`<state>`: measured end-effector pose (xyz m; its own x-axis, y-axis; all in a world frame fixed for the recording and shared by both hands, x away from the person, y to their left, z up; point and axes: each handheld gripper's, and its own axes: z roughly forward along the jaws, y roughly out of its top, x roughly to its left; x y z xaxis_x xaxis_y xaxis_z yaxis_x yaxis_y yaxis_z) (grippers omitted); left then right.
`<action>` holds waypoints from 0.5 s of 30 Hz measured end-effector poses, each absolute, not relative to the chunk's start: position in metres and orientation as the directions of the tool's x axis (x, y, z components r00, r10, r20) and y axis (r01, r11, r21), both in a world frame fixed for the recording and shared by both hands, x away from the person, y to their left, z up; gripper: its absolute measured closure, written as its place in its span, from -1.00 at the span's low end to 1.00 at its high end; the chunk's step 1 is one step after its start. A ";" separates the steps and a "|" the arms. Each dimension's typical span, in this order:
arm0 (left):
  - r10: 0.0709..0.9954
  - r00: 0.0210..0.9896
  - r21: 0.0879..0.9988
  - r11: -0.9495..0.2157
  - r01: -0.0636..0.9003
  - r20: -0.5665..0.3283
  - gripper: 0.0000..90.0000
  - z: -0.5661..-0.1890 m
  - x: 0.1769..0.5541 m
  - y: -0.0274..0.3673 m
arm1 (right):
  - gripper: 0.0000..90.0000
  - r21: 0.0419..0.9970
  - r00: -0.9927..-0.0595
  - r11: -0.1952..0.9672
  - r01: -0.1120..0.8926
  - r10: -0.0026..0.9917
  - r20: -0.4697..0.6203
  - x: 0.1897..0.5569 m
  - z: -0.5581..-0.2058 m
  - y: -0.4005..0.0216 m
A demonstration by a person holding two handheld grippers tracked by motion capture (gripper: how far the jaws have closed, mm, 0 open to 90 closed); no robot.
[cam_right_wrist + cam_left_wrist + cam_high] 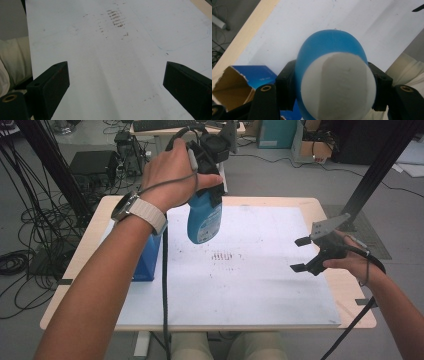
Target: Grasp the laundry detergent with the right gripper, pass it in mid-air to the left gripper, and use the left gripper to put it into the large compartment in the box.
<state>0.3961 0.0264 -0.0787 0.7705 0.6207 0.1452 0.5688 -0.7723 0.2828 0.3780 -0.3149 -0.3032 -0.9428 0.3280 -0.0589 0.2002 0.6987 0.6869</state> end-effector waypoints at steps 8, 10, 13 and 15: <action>0.676 0.721 0.285 -0.728 0.623 0.150 -0.16 -0.055 0.397 0.036 | -0.85 0.678 -0.936 0.702 0.220 0.347 -0.055 0.377 -0.305 -0.322; 0.685 0.712 0.284 -0.721 0.632 0.153 -0.16 -0.051 0.398 0.038 | -0.85 0.674 -0.935 0.704 0.224 0.351 -0.056 0.376 -0.305 -0.323; 0.706 0.692 0.288 -0.700 0.653 0.147 -0.16 -0.045 0.400 0.043 | -0.85 0.670 -0.935 0.708 0.221 0.349 -0.061 0.377 -0.306 -0.324; 0.723 0.675 0.286 -0.684 0.671 0.147 -0.16 -0.041 0.401 0.048 | -0.85 0.669 -0.933 0.709 0.224 0.355 -0.063 0.377 -0.306 -0.326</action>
